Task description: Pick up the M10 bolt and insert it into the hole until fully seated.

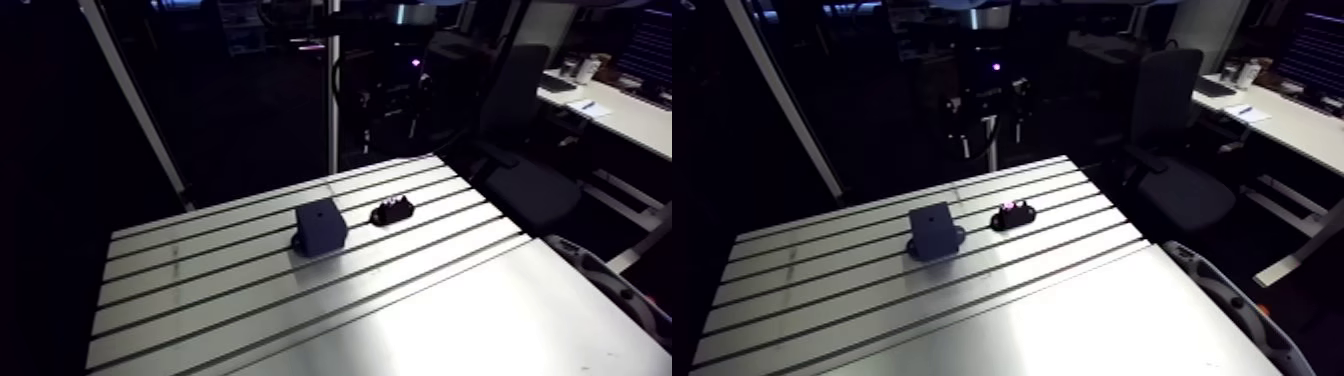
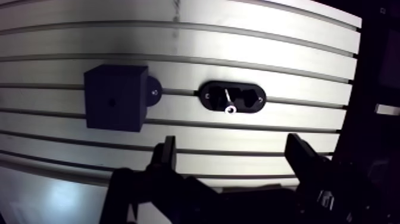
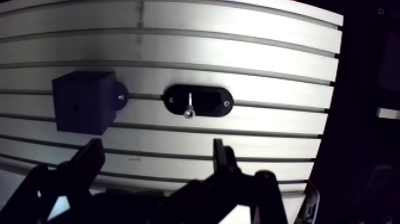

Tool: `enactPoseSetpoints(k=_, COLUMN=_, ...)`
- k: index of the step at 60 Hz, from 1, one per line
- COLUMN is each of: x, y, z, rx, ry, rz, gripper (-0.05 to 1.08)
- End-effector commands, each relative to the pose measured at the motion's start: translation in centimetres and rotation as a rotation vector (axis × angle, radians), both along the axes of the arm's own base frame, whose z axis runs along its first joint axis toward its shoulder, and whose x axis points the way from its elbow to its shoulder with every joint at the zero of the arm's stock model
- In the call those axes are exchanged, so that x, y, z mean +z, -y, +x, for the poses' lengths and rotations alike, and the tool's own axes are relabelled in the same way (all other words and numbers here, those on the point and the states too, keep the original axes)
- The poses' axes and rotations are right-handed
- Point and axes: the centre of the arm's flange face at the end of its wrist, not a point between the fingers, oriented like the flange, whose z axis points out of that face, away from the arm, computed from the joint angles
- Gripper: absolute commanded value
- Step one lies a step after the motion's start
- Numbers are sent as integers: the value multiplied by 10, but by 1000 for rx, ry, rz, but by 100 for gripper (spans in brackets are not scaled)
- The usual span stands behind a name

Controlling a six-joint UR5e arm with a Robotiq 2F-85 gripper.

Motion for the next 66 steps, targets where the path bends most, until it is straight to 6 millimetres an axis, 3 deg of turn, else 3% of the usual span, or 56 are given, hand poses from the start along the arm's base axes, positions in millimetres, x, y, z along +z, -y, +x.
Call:
enactPoseSetpoints(k=1, x=-11, y=-14, z=7, rx=-41, ry=1, rz=-6, gripper=1)
enactPoseSetpoints(k=18, x=-41, y=-23, z=13, rx=-82, ry=-4, rz=-28, gripper=6)
enactPoseSetpoints(k=38, x=-64, y=-27, z=7, rx=-88, ry=17, rz=-53, gripper=30)
enactPoseSetpoints(k=45, x=-69, y=-29, z=5, rx=-88, ry=17, rz=-55, gripper=37)
enactPoseSetpoints(k=66, x=-77, y=-33, z=-5, rx=-99, ry=21, rz=-52, gripper=44)
